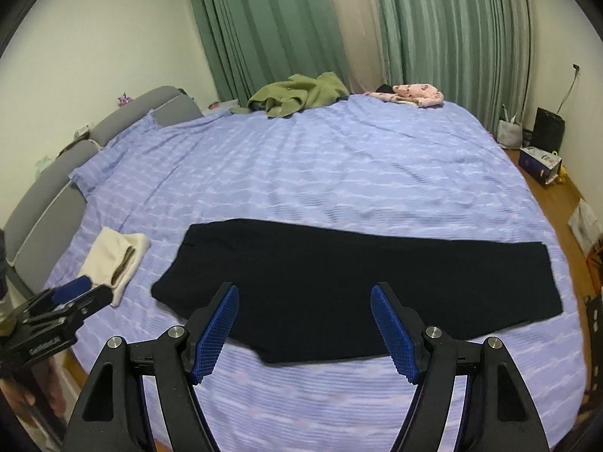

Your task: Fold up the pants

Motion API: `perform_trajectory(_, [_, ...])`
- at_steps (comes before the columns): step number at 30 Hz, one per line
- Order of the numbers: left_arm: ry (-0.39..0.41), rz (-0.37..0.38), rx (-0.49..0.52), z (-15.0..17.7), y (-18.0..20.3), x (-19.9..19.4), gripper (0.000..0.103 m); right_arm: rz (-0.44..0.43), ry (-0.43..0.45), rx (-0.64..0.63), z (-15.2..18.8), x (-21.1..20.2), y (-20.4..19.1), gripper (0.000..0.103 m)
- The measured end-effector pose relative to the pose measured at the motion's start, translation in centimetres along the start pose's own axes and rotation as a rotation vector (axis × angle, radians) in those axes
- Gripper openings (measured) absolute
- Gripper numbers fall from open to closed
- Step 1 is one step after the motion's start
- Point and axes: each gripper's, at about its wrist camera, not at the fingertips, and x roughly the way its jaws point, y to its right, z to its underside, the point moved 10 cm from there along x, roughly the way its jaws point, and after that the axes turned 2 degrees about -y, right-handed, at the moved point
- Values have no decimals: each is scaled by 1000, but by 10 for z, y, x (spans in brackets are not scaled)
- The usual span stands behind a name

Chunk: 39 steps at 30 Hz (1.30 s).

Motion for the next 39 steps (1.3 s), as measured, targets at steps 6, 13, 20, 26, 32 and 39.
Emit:
perform_trajectory(6, [-66,59,55,-13,-98,41,71,100,-60,63,17,37,-76,73])
perform_trajectory(13, [-152,173,34,-38,-170,129,71,178,-140,108,20,108,-131,73])
perform_trajectory(20, [-225,276,-48,-57,-196,229,69,198,-210,96,9,186,-162,73])
perform_trajectory(26, [-276,303,-94,-62,-199,297,60,214,-250,83,11,224,-173,73])
perform_trajectory(32, [-276,273,-18,-73,-188,334,57,218,-273,134,17,246,-175,73])
perform_trajectory(39, [-300,183,47,-71,-180,363,42,231,-296,168,26,260,-173,73])
